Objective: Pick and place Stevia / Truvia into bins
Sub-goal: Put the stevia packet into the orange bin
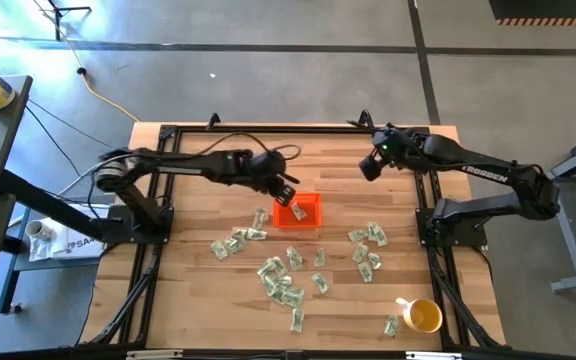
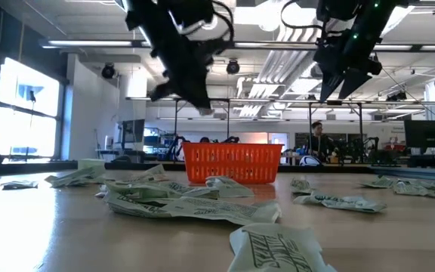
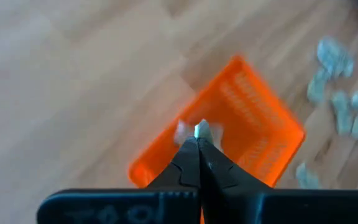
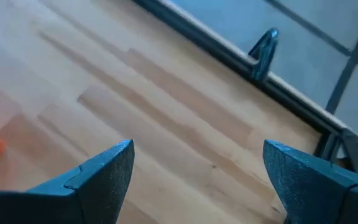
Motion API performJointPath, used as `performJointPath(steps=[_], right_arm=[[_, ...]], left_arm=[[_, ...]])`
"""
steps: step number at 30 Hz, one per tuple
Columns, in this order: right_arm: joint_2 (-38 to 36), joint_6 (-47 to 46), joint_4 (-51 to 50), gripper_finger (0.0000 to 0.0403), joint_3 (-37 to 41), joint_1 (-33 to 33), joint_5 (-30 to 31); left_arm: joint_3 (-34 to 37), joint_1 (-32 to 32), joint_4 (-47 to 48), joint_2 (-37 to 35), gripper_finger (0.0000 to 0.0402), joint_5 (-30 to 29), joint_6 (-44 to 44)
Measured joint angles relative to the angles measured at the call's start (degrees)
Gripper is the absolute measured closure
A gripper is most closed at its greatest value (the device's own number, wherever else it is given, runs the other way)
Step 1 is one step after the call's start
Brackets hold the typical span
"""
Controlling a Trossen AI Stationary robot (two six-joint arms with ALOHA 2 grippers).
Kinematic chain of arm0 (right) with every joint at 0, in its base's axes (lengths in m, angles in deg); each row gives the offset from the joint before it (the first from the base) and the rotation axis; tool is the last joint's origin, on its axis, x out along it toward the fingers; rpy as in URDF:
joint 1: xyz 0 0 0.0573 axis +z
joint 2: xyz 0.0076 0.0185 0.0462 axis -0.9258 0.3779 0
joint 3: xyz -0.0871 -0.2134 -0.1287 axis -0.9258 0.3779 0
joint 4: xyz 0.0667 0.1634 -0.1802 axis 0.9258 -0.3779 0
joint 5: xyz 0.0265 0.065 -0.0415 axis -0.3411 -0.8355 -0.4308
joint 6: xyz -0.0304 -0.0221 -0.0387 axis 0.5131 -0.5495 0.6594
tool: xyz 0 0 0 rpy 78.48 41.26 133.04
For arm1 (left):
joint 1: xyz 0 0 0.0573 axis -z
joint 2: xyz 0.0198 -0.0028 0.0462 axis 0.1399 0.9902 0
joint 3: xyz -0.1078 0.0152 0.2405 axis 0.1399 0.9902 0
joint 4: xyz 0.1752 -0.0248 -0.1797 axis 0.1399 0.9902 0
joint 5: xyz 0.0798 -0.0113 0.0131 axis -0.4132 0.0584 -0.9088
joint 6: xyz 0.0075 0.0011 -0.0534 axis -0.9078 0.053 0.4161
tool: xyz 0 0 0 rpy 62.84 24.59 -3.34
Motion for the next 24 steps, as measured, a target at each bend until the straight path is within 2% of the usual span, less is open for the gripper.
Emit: performJointPath(steps=[4, 10, 15, 20, 22, 24], right_arm=[[0.3, 0.9, 0.4, 0.0057, 0.2, 0.8, -0.8], [0.6, 1.3, 1.5, 0.0057, 2.5, 1.1, -1.1], [0.6, 1.6, 4.6, 0.0057, 5.7, 1.1, -5.1], [0.6, 3.8, 10.1, 0.0057, 9.2, 1.4, -11.8], [0.6, 3.9, 12.6, 0.0057, 10.8, 1.4, -12.9], [0.6, 4.4, 13.8, 0.0057, 12.1, 1.4, -13.5]], left_arm=[[-0.3, 0.8, -2.0, 5.8, 0.0349, 3.7, 0.4], [-0.5, 0.8, -2.3, 7.3, 0.0259, 5.2, 5.1], [-1.4, 1.8, 10.1, 2.0, 0.0173, 3.9, 6.2], [-1.4, 6.1, 23.6, -1.2, 0.0132, -5.1, -1.1], [-0.7, 6.0, 24.3, -1.1, 0.0132, -5.3, -6.7], [0.8, 4.5, 21.2, -0.5, 0.0137, -5.1, -13.2]])
